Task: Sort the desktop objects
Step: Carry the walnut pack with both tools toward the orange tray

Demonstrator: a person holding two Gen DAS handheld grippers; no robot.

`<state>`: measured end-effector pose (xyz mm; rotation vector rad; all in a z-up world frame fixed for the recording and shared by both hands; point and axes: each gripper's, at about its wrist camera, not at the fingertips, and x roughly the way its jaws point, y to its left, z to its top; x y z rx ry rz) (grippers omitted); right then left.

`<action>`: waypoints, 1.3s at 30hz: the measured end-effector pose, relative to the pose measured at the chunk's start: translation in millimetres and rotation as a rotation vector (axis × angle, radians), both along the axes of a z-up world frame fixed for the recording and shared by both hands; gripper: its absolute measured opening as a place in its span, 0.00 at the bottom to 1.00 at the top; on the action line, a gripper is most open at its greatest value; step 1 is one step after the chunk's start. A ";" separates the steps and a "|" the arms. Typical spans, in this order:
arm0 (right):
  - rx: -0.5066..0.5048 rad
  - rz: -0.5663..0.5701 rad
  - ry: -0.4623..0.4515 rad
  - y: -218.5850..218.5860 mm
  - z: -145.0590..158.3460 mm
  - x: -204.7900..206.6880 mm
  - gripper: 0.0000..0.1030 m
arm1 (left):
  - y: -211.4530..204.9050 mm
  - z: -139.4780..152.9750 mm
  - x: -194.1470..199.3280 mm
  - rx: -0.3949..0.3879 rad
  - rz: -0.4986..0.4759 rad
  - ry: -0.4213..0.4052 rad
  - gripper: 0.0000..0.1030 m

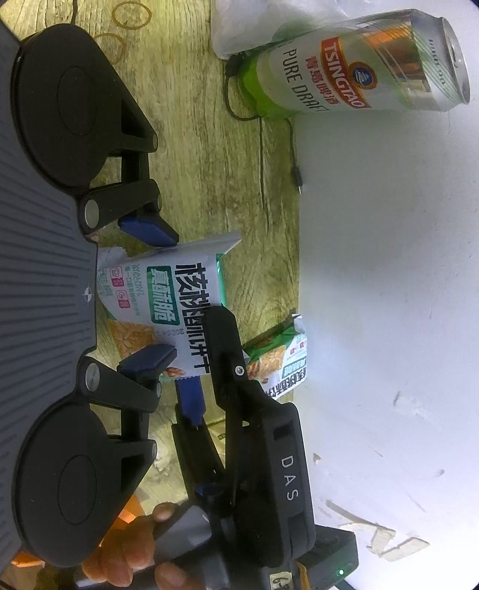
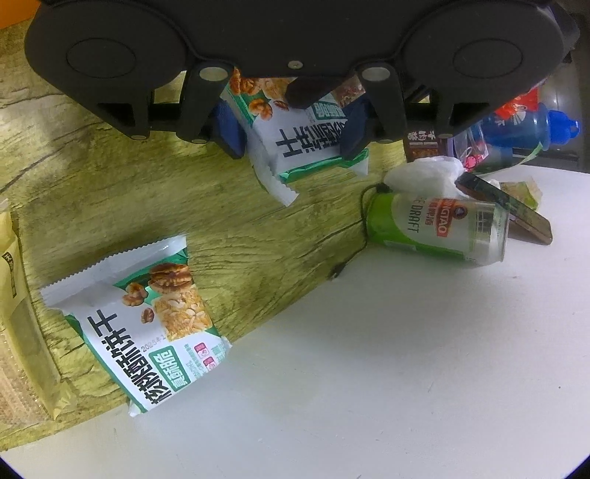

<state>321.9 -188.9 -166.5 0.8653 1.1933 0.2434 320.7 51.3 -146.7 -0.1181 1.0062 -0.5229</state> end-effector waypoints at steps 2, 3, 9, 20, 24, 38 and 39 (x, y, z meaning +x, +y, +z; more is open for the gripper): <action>-0.003 0.001 0.004 -0.2 -2.4 0.3 0.55 | -0.6 -3.1 1.3 0.008 0.000 0.003 0.58; -0.006 0.000 0.009 0.0 -4.7 1.3 0.55 | -0.8 -4.7 1.9 0.011 0.000 0.004 0.57; -0.042 -0.004 0.023 2.9 -15.8 8.0 0.55 | 1.5 -12.0 5.3 0.025 0.006 0.006 0.59; -0.091 -0.004 0.003 -7.8 -14.7 -2.8 0.55 | 15.1 -17.4 -1.0 0.002 0.019 -0.005 0.63; -0.117 0.016 -0.006 -3.0 -9.9 -3.8 0.55 | 12.4 -17.7 -2.0 -0.013 0.010 -0.018 0.58; -0.158 0.071 -0.034 16.6 0.5 -4.8 0.40 | 0.4 -7.8 -9.5 -0.008 -0.028 -0.045 0.42; -0.157 0.070 -0.036 16.3 1.9 -5.4 0.40 | 0.0 -6.2 -10.0 -0.008 -0.029 -0.047 0.42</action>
